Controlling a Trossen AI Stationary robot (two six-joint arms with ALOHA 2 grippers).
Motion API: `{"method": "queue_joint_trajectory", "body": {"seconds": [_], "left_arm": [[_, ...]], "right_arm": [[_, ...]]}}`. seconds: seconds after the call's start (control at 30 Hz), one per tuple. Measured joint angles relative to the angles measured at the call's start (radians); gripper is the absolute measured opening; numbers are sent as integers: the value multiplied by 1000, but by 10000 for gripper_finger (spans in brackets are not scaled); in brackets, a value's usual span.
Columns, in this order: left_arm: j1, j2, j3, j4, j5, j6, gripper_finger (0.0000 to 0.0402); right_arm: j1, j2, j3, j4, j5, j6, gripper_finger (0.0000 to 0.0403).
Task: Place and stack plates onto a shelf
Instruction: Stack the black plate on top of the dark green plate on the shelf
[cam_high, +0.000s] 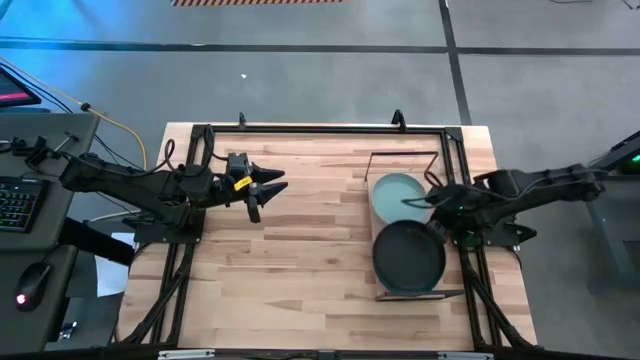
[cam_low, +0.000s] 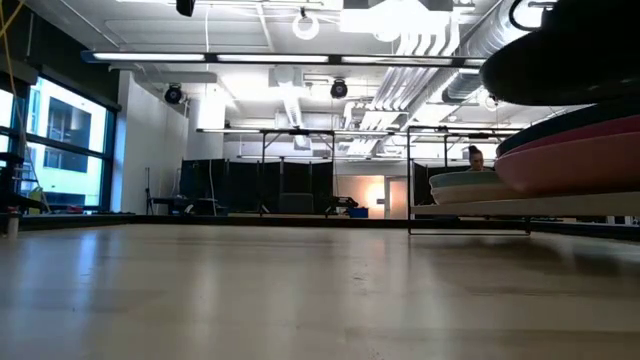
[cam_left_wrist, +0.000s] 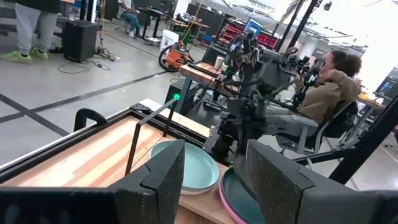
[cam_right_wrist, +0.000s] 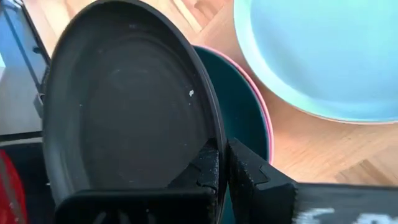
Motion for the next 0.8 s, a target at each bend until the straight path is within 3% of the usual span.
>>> {"method": "queue_joint_trajectory", "body": {"seconds": [0.37,0.67,0.8], "left_arm": [[0,0,0,0,-60,-2,163],[0,0,0,0,-63,-2,163],[0,0,0,0,-75,-2,163]], "right_arm": [[49,152,0,4,2,-21,0],[49,156,0,-13,-34,-29,1],[48,156,0,-15,-45,-30,21]]}}
